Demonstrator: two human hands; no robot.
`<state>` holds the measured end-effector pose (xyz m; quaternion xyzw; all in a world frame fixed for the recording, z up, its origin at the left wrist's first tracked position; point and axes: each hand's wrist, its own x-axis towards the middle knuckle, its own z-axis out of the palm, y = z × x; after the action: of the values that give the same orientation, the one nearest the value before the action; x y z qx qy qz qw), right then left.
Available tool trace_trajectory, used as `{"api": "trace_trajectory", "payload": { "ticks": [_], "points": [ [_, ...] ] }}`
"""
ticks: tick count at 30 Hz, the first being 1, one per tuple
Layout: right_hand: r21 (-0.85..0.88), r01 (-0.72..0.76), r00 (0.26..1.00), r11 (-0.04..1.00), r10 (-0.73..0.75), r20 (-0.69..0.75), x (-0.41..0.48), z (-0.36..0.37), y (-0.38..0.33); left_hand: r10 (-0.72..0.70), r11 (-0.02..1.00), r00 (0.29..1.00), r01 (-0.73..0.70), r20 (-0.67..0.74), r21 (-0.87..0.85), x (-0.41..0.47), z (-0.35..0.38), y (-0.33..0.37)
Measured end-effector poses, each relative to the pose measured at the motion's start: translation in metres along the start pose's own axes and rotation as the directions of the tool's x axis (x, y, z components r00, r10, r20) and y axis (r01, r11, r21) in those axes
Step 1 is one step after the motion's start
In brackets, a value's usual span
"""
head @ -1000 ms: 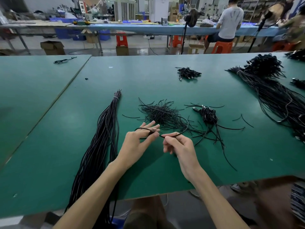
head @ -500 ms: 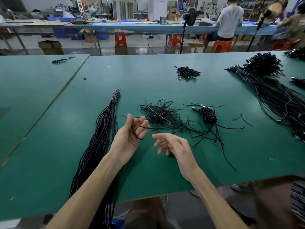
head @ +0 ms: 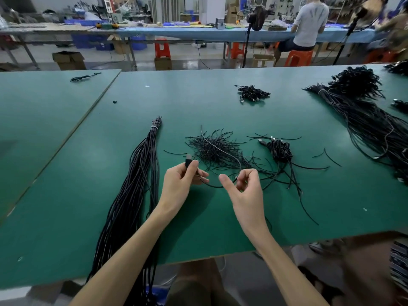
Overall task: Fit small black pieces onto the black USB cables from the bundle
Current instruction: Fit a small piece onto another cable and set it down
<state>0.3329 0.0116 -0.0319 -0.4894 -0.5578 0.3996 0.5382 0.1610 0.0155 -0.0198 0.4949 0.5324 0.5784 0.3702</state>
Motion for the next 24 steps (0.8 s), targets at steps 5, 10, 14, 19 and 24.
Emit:
{"api": "trace_trajectory", "payload": {
  "ticks": [5, 10, 14, 19, 24],
  "points": [
    [-0.373, 0.197, 0.98, 0.907, -0.182, 0.076, -0.003, 0.006, 0.004, -0.086, 0.979, 0.995, 0.092, 0.045, -0.182, 0.0, -0.003, -0.003],
    [-0.532, 0.373, 0.926, 0.76, -0.273, 0.26, -0.008, 0.014, 0.006, -0.187, 0.856, 0.963, 0.257, 0.194, -0.448, 0.002, -0.006, 0.0],
    [-0.417, 0.394, 0.907, 0.819, -0.273, 0.32, -0.007, 0.015, 0.007, -0.195, 0.827, 0.943, 0.305, 0.268, -0.473, 0.002, -0.006, 0.003],
    [-0.353, 0.405, 0.892, 0.844, -0.281, 0.354, -0.008, 0.016, 0.009, -0.198, 0.831, 0.923, 0.336, 0.329, -0.443, 0.0, -0.007, 0.005],
    [-0.288, 0.348, 0.916, 0.892, -0.257, 0.308, -0.004, 0.015, 0.01, -0.179, 0.863, 0.915, 0.322, 0.36, -0.389, 0.001, -0.006, 0.004]
  ]
}}
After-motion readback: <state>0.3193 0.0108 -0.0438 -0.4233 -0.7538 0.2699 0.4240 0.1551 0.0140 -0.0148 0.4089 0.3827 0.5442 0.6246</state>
